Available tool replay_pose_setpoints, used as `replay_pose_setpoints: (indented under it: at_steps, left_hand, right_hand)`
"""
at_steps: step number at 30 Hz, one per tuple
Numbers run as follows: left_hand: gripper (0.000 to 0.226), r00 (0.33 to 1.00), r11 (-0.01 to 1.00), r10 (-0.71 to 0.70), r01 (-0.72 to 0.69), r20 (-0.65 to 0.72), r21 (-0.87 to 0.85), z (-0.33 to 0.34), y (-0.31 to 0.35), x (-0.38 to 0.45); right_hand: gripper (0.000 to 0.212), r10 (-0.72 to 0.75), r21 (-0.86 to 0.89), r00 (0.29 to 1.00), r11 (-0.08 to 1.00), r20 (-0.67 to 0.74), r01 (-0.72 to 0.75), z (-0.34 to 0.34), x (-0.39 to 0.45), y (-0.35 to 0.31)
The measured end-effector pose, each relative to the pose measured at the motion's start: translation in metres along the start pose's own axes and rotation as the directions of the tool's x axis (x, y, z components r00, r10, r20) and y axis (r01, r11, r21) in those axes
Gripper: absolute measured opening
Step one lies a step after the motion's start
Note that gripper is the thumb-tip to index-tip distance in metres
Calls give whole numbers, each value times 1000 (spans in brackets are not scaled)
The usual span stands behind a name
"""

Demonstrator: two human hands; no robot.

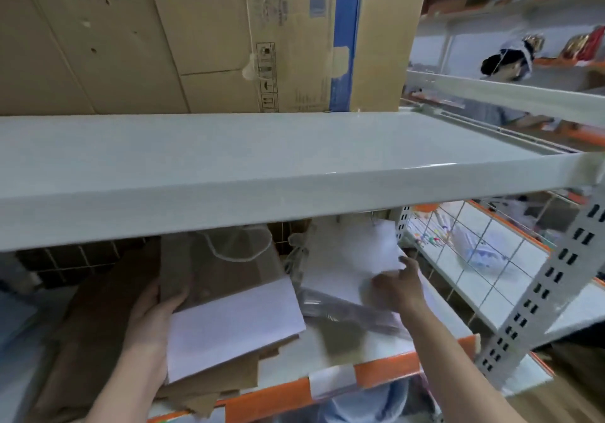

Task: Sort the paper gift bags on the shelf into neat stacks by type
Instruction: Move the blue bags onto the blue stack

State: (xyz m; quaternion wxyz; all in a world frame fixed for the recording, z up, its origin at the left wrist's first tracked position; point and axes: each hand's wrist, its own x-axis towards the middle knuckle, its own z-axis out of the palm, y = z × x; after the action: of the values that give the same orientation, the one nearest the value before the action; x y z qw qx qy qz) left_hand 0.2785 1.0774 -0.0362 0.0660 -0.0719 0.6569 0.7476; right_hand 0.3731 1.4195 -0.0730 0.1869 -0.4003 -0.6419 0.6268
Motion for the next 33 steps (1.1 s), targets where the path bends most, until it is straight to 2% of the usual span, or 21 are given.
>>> replay_pose_setpoints:
  at_steps: [1,2,3,5,8,9,13,15,17,18,20,21,23,25,26,28,30,31,33]
  left_hand:
    - [37,1000,1000,-1,1,0,-7,9,1,-6]
    - [39,1000,1000,-2,2,-2,-10,18,1,-10]
    - [39,1000,1000,-5,5,6,-16,27,2,-14]
    - [34,999,999,-12,13,42,-31,43,2,-18]
    - [35,993,1000,25,-25,118,0,69,1,-16]
    - [36,989,999,33,-36,144,15,80,1,-15]
    - [33,956,996,58,-74,286,47,130,8,-10]
    - [35,942,994,34,-66,333,86,153,6,-6]
    - [42,944,982,53,-108,326,153,172,1,0]
    - [48,954,968,78,-142,289,208,181,-1,3]
    - [60,969,922,131,-197,209,334,191,-12,11]
    - [64,969,888,168,-229,183,399,192,-19,15]
    - [57,934,746,296,-356,200,563,193,-36,22]
    - [35,871,418,392,-456,297,786,192,-50,25]
    - [27,856,264,382,-463,349,846,190,-53,24]
    - [29,843,99,291,-497,453,862,185,-56,21]
    - [37,819,121,232,-559,524,820,182,-62,24]
    - [37,807,144,237,-580,541,802,180,-65,24]
    - [32,783,111,277,-602,557,791,181,-71,21]
  right_hand:
    - [46,-44,-254,999,966,-5,42,2,9,5]
    - [56,-142,-478,990,870,-10,120,3,15,9]
    - [60,-174,-580,984,799,29,158,2,18,12]
    - [55,-211,-666,972,711,102,224,-1,22,17]
    - [46,-231,-806,954,518,192,287,-11,28,21]
    - [45,-218,-811,952,502,217,300,-15,32,22]
    - [36,-210,-747,917,533,339,398,-27,47,26]
    - [34,-207,-626,921,683,329,377,-35,49,27]
    - [40,-162,-429,937,856,309,289,-42,45,27]
    - [46,-149,-350,943,902,297,253,-43,44,26]
    - [44,-171,-261,928,929,331,264,-44,42,26]
    - [42,-220,-273,914,907,341,320,-42,39,27]
    - [67,-309,-317,882,848,356,425,-35,26,27]
    - [90,-325,-435,857,756,399,489,-29,19,27]
    - [94,-295,-530,856,686,424,499,-26,16,27]
    - [87,-268,-676,857,529,441,513,-22,16,28]
    - [79,-277,-734,862,451,426,507,-21,20,30]
    - [77,-268,-756,866,424,421,499,-20,21,30]
    - [73,-251,-784,879,399,404,475,-20,23,30]
